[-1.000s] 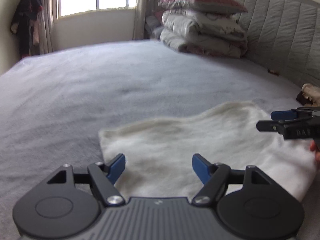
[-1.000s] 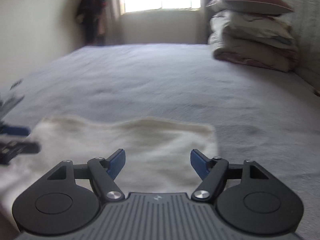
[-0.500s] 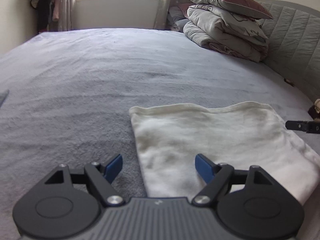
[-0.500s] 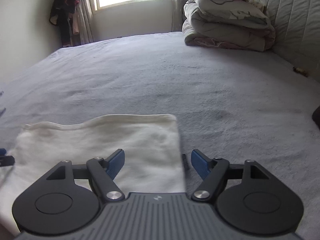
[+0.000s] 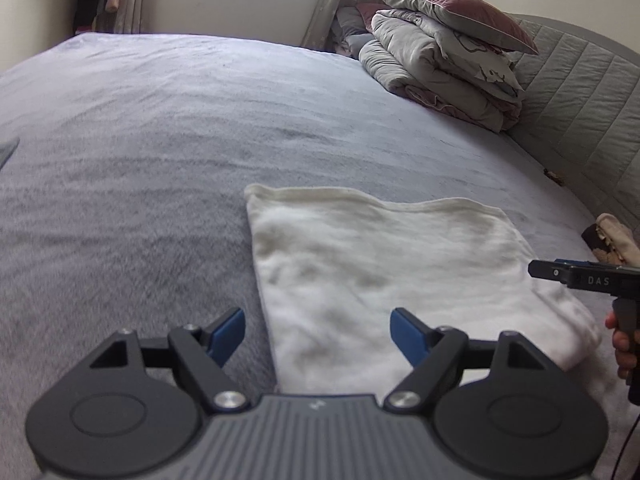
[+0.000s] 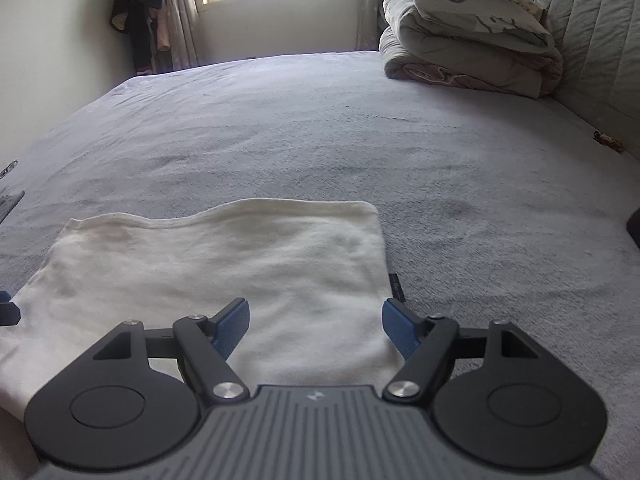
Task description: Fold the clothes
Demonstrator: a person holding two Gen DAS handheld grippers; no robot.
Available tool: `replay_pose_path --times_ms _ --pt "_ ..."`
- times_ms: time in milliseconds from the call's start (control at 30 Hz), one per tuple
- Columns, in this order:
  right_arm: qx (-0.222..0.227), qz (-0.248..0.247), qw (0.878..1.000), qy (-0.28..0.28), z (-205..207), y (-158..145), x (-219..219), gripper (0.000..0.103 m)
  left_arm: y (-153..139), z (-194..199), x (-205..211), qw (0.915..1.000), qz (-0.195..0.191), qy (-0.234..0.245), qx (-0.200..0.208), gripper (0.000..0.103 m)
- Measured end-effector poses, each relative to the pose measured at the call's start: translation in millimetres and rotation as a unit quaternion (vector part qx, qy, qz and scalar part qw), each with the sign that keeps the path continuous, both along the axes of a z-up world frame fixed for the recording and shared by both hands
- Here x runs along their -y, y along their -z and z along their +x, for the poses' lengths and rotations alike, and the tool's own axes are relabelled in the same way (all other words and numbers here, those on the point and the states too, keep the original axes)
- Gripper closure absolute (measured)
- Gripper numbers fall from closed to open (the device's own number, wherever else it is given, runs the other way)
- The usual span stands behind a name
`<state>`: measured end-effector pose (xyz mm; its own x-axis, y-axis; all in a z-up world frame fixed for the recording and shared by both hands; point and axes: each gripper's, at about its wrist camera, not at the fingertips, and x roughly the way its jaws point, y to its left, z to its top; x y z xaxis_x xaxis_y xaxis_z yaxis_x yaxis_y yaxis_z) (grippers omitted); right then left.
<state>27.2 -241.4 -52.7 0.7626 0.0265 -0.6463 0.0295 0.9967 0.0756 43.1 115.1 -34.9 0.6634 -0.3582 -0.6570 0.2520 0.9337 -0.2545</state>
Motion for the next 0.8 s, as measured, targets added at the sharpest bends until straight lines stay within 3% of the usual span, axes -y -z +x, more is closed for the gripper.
replay_pose_path --times_ms 467,700,800 --pt "-0.021 0.007 1.000 0.003 -7 -1 7 0.027 0 -4 -9 0.9989 -0.033 -0.020 -0.028 0.023" --pt "-0.036 0.030 0.999 0.016 -11 -4 18 0.027 -10 -23 -4 0.9980 -0.010 0.060 0.019 0.024" --pt "-0.049 0.055 0.997 0.026 -15 -7 26 0.027 -12 -36 3 0.9915 0.015 0.123 0.041 0.024"
